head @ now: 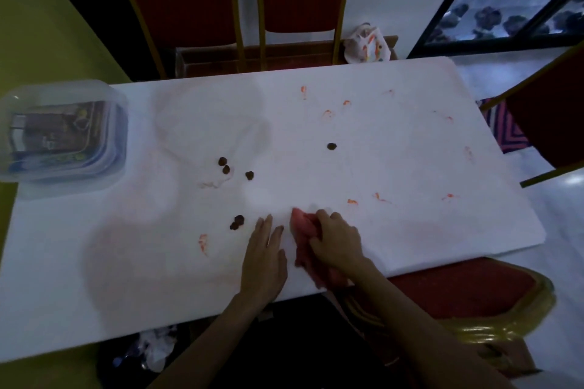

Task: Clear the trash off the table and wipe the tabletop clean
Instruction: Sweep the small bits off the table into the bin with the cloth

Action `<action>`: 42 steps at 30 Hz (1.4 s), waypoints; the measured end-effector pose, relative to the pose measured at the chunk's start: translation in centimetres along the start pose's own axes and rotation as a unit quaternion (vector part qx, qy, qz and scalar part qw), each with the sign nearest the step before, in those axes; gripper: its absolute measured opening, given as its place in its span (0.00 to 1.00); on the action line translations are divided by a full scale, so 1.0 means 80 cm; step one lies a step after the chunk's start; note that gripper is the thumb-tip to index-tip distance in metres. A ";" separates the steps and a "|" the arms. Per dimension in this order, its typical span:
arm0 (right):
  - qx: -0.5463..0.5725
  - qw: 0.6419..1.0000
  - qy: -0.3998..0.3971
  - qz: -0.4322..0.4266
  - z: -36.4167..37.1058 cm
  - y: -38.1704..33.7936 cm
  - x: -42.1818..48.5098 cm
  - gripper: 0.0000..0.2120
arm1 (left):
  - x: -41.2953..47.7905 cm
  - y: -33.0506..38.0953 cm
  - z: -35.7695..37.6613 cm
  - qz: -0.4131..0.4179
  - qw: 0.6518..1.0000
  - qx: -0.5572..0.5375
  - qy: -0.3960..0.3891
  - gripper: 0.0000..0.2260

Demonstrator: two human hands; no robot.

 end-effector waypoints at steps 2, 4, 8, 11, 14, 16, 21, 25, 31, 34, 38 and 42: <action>0.050 0.998 0.030 0.025 -0.031 0.015 0.023 0.15 | -0.006 -0.009 0.010 0.022 0.999 0.028 -0.010 0.24; 0.103 0.989 0.092 0.055 -0.071 0.029 0.057 0.14 | -0.008 -0.015 0.014 0.030 0.998 0.044 -0.023 0.25; 0.102 0.975 0.182 0.084 -0.145 0.046 0.147 0.18 | -0.006 -0.010 0.013 0.020 0.997 0.064 -0.036 0.25; 0.025 0.985 0.132 0.108 -0.149 0.044 0.199 0.21 | -0.006 -0.008 0.012 0.004 0.998 0.056 -0.033 0.25; 0.033 0.991 0.083 0.095 -0.117 0.020 0.213 0.27 | -0.008 -0.002 0.012 -0.008 0.999 0.043 -0.026 0.26; 0.008 0.994 0.098 0.044 -0.090 -0.010 0.200 0.30 | -0.008 0.000 0.013 -0.016 0.999 0.040 -0.021 0.26; -0.037 0.981 0.042 -0.188 -0.030 -0.080 0.144 0.24 | -0.012 -0.003 0.011 -0.037 0.999 0.011 -0.007 0.25; 0.099 0.975 0.096 -0.173 -0.057 -0.094 0.154 0.21 | -0.027 -0.006 -0.019 -0.137 0.987 -0.030 0.080 0.23; 0.060 0.994 0.086 -0.036 -0.059 -0.094 0.165 0.26 | -0.065 -0.068 -0.064 -0.214 0.966 -0.014 0.145 0.24; 0.021 0.993 0.070 -0.089 -0.018 -0.114 0.136 0.25 | -0.078 -0.105 -0.078 -0.254 0.956 0.006 0.150 0.26; -0.070 0.978 -0.001 -0.194 0.000 -0.146 0.103 0.17 | -0.099 -0.151 -0.086 -0.311 0.939 0.004 0.143 0.29; -0.013 0.989 0.044 -0.138 -0.041 -0.166 0.138 0.14 | -0.119 -0.169 -0.084 -0.313 0.943 0.022 0.109 0.29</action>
Point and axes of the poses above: each hand's wrist, its own x-axis towards the middle knuckle, its own z-axis out of the palm, y = z × x, the point moved 2 cm from there along x, towards the middle knuckle, and after that the axes turned 9 degrees about z, right-handed, at the moved point
